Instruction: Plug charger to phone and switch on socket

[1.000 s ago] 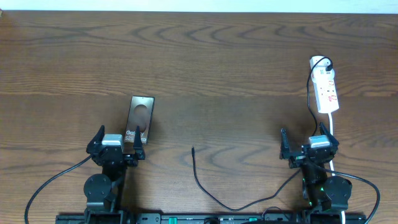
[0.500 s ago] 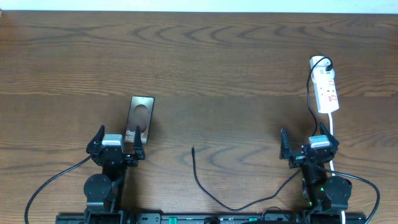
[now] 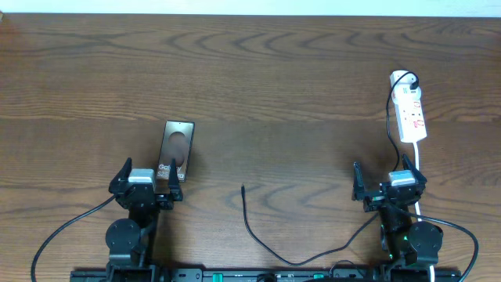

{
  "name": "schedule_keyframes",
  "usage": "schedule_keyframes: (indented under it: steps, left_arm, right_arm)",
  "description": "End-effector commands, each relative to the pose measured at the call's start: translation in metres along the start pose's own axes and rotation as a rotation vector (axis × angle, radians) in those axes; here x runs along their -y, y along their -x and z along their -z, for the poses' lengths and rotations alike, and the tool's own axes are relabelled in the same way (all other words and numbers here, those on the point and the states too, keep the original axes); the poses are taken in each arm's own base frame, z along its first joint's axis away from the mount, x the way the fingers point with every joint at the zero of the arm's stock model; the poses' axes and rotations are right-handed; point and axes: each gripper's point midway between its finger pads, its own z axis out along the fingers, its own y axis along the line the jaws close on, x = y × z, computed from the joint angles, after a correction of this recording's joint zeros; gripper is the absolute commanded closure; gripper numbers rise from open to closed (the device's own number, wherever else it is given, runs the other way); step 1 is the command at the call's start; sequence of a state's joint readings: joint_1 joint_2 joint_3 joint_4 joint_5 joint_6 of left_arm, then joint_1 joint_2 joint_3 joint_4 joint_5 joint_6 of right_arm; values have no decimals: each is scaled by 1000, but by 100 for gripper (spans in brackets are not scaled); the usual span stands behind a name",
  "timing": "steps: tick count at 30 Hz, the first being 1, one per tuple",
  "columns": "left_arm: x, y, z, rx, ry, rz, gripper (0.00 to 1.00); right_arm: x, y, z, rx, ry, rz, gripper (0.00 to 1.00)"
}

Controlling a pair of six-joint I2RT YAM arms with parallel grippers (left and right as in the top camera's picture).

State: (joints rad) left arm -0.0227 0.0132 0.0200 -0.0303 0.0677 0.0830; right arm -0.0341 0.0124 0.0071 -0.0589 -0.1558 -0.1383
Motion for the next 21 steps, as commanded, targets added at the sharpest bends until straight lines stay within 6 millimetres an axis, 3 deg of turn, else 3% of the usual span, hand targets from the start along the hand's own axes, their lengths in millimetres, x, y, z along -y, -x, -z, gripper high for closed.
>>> schedule_keyframes:
  steps: [1, 5, 12, 16, 21]
  left_arm:
    - [-1, -18, -2, -84, 6, -2, 8]
    - [-3, -6, -5, -124, 12, -64, 8]
    - [-12, 52, -31, -197, 47, -129, 8]
    - [-14, 83, -79, -339, 31, -123, 8]
    - [-15, 84, -135, -595, 10, -123, 8]
  right_arm:
    - [1, -1, 0, -1, -11, -10, 1]
    - [1, -1, 0, -1, -11, -10, 1]
    - [1, -1, 0, -1, -11, -10, 1]
    - [1, -1, 0, -1, -11, -10, 1]
    - [1, -1, 0, -1, -11, -10, 1]
